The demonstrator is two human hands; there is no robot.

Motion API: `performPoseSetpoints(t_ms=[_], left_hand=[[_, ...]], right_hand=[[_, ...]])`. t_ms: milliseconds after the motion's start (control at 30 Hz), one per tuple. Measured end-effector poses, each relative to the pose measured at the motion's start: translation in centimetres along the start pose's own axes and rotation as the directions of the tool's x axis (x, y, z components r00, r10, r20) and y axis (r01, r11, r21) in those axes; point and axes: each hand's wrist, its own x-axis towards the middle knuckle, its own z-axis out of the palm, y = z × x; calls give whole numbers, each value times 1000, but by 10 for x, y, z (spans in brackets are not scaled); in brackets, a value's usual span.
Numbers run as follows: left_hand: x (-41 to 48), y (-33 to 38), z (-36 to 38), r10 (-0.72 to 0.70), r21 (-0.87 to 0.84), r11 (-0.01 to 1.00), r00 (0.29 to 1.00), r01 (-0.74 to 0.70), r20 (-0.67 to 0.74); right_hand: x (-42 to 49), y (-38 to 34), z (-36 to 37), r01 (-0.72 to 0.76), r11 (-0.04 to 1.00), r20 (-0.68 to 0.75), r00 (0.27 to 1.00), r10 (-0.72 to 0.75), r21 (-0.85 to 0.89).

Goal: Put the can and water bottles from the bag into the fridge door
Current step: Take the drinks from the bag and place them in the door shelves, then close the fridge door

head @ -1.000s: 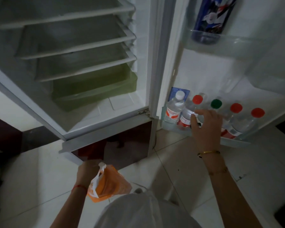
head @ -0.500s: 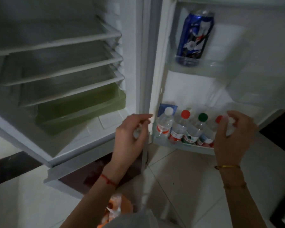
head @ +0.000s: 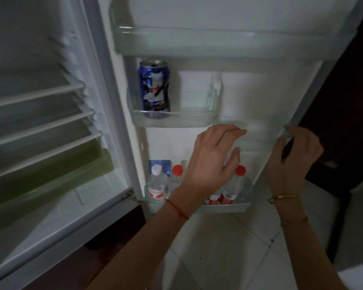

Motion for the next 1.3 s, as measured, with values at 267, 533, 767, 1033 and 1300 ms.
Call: performPoseSetpoints(t_ms=[267, 533, 767, 1033, 1300], left_hand=[[13, 10, 53, -145, 170, 978, 981, 123, 126], [14, 25, 70, -224, 254, 944, 974, 209, 31], [7, 34, 71, -248, 197, 946, 966, 258, -75], [-14, 51, 60, -305, 106, 940, 938, 324, -162], [-41, 71, 38, -315, 86, 936, 923, 341, -220]], right_hand=[[9, 42, 8, 86, 995, 179, 979, -93, 48], [15, 55, -1, 145, 986, 298, 941, -163, 82], [22, 58, -23, 110, 960, 286, 940, -184, 257], [36, 74, -36, -133, 937, 231, 971, 58, 324], [9, 77, -46, -174, 914, 254, 964, 81, 367]])
